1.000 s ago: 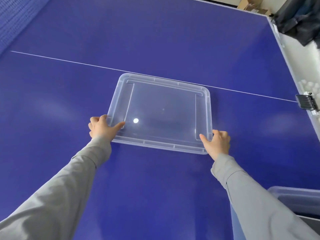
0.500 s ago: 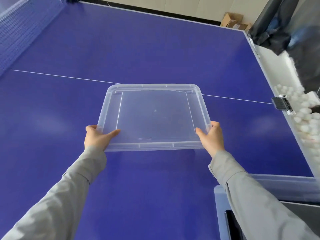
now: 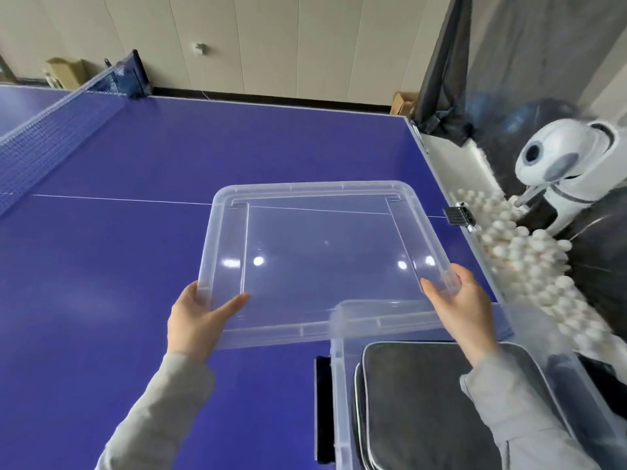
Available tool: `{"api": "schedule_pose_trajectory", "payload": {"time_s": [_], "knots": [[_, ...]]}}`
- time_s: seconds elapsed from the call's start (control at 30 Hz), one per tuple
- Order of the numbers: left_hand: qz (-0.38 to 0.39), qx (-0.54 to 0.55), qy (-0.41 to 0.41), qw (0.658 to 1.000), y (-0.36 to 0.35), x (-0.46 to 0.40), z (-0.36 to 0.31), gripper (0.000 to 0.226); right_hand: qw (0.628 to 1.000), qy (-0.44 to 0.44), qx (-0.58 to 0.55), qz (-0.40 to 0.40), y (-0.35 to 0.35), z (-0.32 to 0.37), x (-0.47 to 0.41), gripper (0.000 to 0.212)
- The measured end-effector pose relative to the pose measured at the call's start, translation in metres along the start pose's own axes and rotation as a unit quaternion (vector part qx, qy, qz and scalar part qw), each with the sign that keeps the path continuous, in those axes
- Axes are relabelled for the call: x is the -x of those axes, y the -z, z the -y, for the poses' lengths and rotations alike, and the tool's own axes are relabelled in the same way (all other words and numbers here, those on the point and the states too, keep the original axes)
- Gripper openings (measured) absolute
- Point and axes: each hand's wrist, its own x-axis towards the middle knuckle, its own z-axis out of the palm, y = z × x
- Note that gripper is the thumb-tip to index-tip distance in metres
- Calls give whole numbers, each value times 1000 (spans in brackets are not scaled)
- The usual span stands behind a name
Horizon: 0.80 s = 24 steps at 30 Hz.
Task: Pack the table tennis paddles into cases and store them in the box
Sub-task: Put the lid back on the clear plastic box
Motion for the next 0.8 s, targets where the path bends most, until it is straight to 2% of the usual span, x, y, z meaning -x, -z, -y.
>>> {"api": "schedule_pose_trajectory", "payload": {"time_s": [0.13,0.23,0.37,0.47,0.63,0.8], "knots": [[11,-21,-22,999,-47,83,0,54,1000,-7,0,-14,74,-61,20,59],[11,-47,-49,998,-77,133,5,47,1000,-11,9,-8,118,-101,36,58],[16,-52,-38,998,-101,184,12,42,999,-19,30,10,156,-140,57,59],[23,-72,-20,997,-106,211,22,52,999,-31,35,21,170,-161,75,60],[32,-119,-35,992,-99,226,37,40,997,-54,35,39,171,-181,106,60],[46,-125,-24,991,-98,230,47,40,996,-75,21,34,166,-191,127,60]]}}
